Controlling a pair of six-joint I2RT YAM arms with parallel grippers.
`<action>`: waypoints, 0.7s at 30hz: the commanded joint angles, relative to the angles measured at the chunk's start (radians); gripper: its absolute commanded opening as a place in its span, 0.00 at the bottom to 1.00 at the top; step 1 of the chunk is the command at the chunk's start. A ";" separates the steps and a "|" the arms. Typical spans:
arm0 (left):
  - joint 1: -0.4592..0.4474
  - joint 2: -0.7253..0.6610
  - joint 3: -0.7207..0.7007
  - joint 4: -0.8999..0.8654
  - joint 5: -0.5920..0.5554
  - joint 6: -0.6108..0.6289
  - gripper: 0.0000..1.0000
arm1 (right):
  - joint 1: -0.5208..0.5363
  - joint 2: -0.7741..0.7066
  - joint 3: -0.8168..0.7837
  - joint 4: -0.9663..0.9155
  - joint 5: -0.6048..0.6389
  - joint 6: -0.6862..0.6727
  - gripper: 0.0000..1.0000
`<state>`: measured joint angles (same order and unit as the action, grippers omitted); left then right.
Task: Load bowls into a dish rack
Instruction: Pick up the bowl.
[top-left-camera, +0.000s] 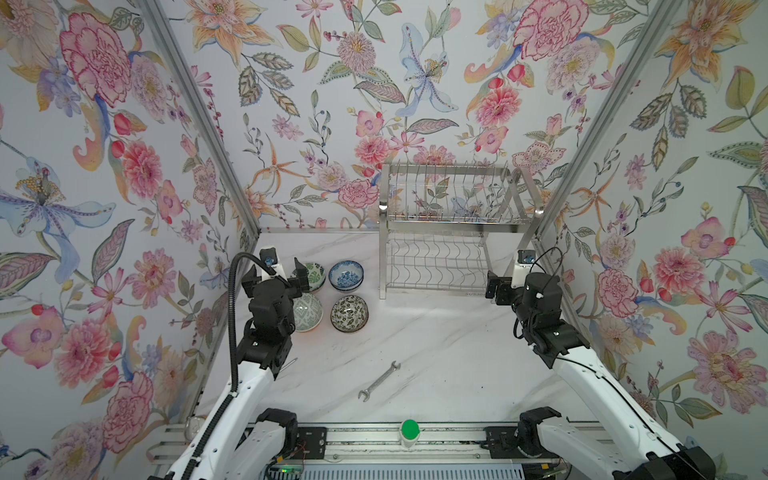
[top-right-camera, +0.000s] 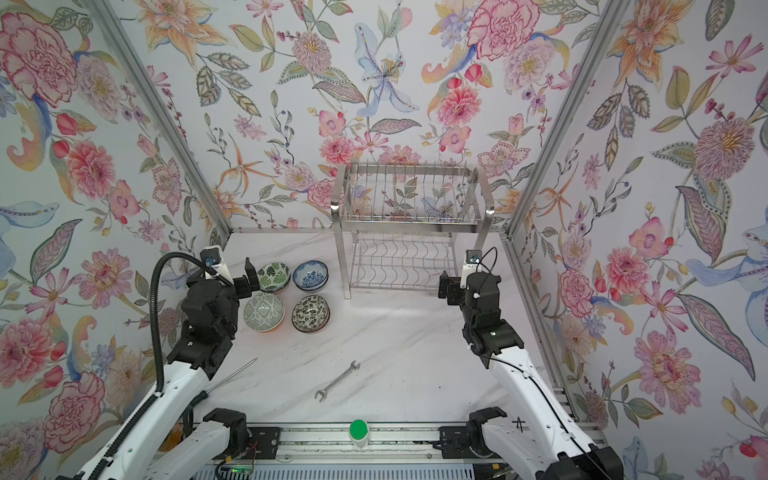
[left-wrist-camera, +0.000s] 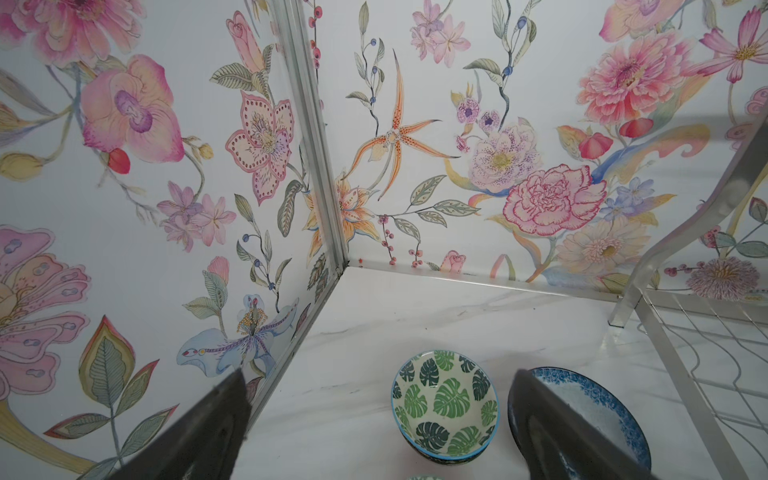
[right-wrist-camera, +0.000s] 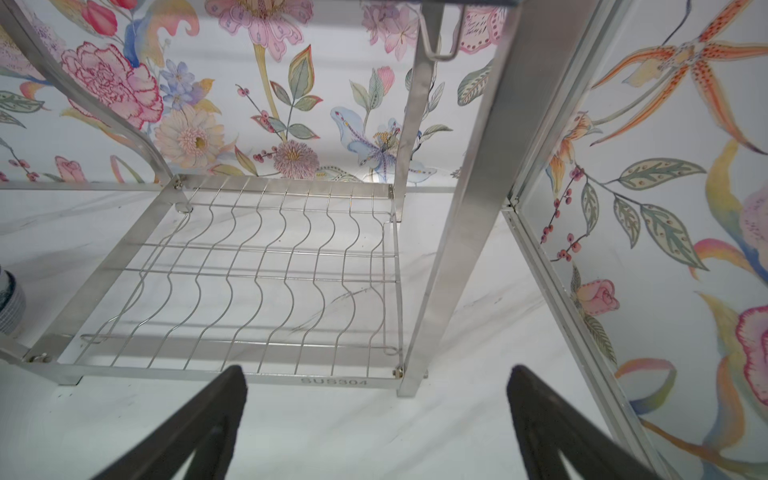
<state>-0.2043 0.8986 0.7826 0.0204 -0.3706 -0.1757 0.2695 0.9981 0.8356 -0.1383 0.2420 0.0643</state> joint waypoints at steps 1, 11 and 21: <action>-0.005 0.060 0.124 -0.385 0.066 -0.038 0.99 | 0.018 0.041 0.134 -0.329 -0.030 0.041 0.99; 0.153 0.141 0.152 -0.550 0.249 -0.082 0.99 | 0.022 0.062 0.321 -0.511 -0.036 0.112 0.99; 0.258 0.301 0.113 -0.503 0.230 -0.111 0.99 | 0.023 0.133 0.268 -0.467 -0.043 0.105 0.99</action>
<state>0.0177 1.1885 0.9268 -0.4973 -0.1505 -0.2489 0.2878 1.1183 1.1168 -0.5968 0.2127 0.1623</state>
